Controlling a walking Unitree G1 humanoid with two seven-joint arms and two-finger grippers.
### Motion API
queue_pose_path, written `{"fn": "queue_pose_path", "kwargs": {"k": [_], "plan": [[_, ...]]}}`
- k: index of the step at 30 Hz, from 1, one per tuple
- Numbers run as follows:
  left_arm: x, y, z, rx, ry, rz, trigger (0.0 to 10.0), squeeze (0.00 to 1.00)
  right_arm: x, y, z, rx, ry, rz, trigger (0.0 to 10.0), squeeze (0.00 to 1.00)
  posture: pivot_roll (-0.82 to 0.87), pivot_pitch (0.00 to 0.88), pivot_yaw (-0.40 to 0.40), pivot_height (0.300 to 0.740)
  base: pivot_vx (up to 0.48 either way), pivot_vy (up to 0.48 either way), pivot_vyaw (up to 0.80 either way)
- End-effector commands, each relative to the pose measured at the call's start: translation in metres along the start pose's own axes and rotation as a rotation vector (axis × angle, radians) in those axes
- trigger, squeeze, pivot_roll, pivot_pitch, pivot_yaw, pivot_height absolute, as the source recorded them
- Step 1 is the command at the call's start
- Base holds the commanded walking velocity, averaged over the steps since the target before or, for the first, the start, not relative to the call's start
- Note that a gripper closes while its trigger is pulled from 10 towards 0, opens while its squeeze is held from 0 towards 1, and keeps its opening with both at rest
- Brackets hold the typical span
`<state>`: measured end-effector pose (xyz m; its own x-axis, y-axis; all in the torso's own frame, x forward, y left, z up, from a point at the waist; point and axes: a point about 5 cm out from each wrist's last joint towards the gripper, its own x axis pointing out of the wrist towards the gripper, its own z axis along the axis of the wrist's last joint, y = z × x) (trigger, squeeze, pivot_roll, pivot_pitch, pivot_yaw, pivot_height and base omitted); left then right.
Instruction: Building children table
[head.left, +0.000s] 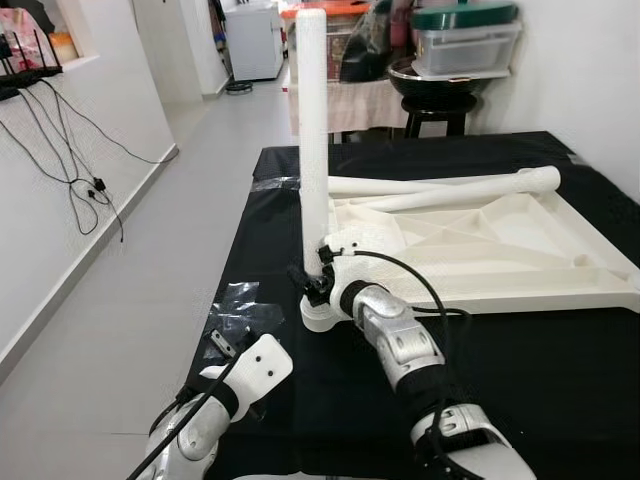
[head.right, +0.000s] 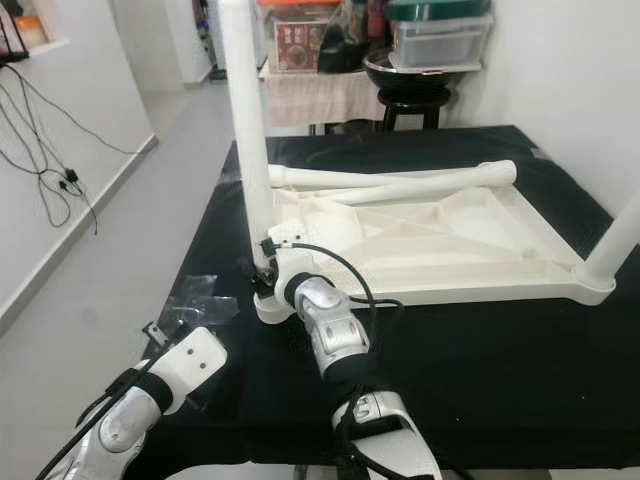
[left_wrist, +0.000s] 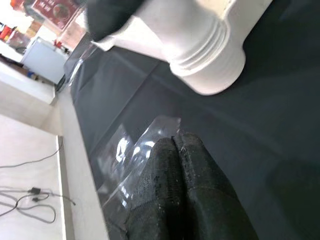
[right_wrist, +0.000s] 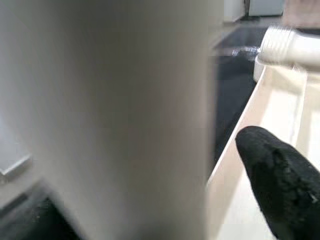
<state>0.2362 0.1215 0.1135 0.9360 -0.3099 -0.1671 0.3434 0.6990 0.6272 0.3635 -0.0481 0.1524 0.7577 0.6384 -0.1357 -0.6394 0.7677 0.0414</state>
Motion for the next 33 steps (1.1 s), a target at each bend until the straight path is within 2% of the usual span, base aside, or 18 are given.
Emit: {"fn": "queue_pose_path", "kwargs": {"k": [1, 2, 3, 4, 5, 6, 7, 8, 11, 16, 17, 22, 27, 30, 31, 32, 33], "plan": [[0.0, -0.001, -0.004, 0.01, 0.016, -0.001, 10.0, 0.0, 0.004, 0.007, 0.014, -0.012, -0.05, 0.138, 10.0, 1.0, -0.1, 0.0, 0.047, 0.74, 0.0, 0.0, 0.0], [0.0, -0.001, -0.004, 0.01, 0.017, -0.001, 10.0, 0.0, 0.003, 0.007, 0.019, -0.049, -0.045, 0.249, 10.0, 0.0, -0.1, 0.0, 0.05, 0.74, 0.0, 0.0, 0.0], [0.0, -0.001, -0.004, 0.01, 0.017, -0.001, 10.0, 0.0, 0.003, 0.007, 0.019, -0.049, -0.045, 0.249, 10.0, 0.0, -0.1, 0.0, 0.05, 0.74, 0.0, 0.0, 0.0], [0.0, -0.001, -0.004, 0.011, 0.018, 0.0, 10.0, 0.0, 0.002, 0.006, 0.022, -0.094, -0.023, 0.356, 10.0, 0.0, -0.09, 0.0, 0.052, 0.74, 0.0, 0.0, 0.0], [0.0, -0.001, -0.004, 0.011, 0.018, 0.0, 10.0, 0.0, 0.002, 0.006, 0.022, -0.094, -0.023, 0.356, 10.0, 0.0, -0.09, 0.0, 0.052, 0.74, 0.0, 0.0, 0.0], [0.0, -0.001, -0.005, 0.011, 0.018, 0.0, 10.0, 0.0, 0.0, 0.007, 0.024, -0.143, 0.006, 0.468, 10.0, 0.0, -0.09, 0.0, 0.053, 0.74, 0.0, 0.0, 0.0], [0.0, -0.001, -0.005, 0.011, 0.018, 0.0, 10.0, 0.0, 0.0, 0.007, 0.024, -0.143, 0.006, 0.468, 10.0, 0.0, -0.09, 0.0, 0.053, 0.74, 0.0, 0.0, 0.0], [0.0, -0.001, -0.005, 0.012, 0.019, 0.0, 10.0, 0.0, -0.003, 0.006, 0.023, -0.193, 0.065, 0.605, 10.0, 0.0, -0.09, 0.0, 0.052, 0.74, 0.0, 0.0, 0.0], [-0.001, -0.001, -0.005, 0.013, 0.02, 0.001, 10.0, 0.0, -0.003, 0.006, 0.022, -0.198, 0.092, 0.65, 10.0, 0.0, -0.08, 0.0, 0.053, 0.74, 0.0, 0.0, 0.0], [-0.002, -0.001, -0.005, 0.015, 0.02, 0.002, 10.0, 0.0, 0.0, 0.006, 0.02, -0.18, 0.112, 0.649, 10.0, 0.0, -0.08, 0.0, 0.055, 0.74, 0.0, 0.0, 0.0], [-0.002, -0.001, -0.004, 0.015, 0.02, 0.002, 10.0, 0.0, 0.001, 0.006, 0.02, -0.16, 0.105, 0.644, 0.0, 0.0, -0.08, 0.0, 0.056, 0.74, 0.0, 0.0, 0.0], [-0.003, -0.002, -0.003, 0.016, 0.018, 0.002, 10.0, 0.0, -0.001, 0.004, 0.02, -0.123, 0.083, 0.661, 0.0, 0.0, -0.08, 0.0, 0.06, 0.74, 0.0, 0.0, 0.0], [-0.003, -0.002, -0.003, 0.015, 0.017, 0.002, 10.0, 0.0, -0.006, -0.001, 0.016, -0.133, 0.083, 0.675, 0.0, 0.0, -0.09, 0.0, 0.062, 0.74, 0.0, 0.0, 0.0], [-0.003, -0.002, -0.002, 0.014, 0.014, 0.002, 10.0, 0.0, -0.01, -0.01, 0.006, -0.125, 0.082, 0.57, 0.0, 0.0, -0.09, 0.0, 0.042, 0.74, 0.0, 0.0, 0.0], [-0.003, -0.002, -0.002, 0.014, 0.014, 0.002, 10.0, 0.0, -0.011, -0.01, 0.001, -0.126, 0.085, 0.537, 0.0, 0.0, -0.09, 0.0, 0.042, 0.74, 0.0, 0.0, 0.0], [-0.004, -0.002, -0.002, 0.013, 0.015, 0.002, 10.0, 0.0, -0.01, -0.006, -0.01, -0.102, 0.112, 0.436, 0.0, 0.0, -0.1, 0.0, 0.034, 0.74, 0.0, 0.0, 0.0], [-0.004, -0.002, -0.002, 0.013, 0.015, 0.002, 10.0, 0.0, -0.01, -0.006, -0.01, -0.102, 0.112, 0.436, 0.0, 0.0, -0.1, 0.0, 0.034, 0.74, 0.0, 0.0, 0.0]]}}
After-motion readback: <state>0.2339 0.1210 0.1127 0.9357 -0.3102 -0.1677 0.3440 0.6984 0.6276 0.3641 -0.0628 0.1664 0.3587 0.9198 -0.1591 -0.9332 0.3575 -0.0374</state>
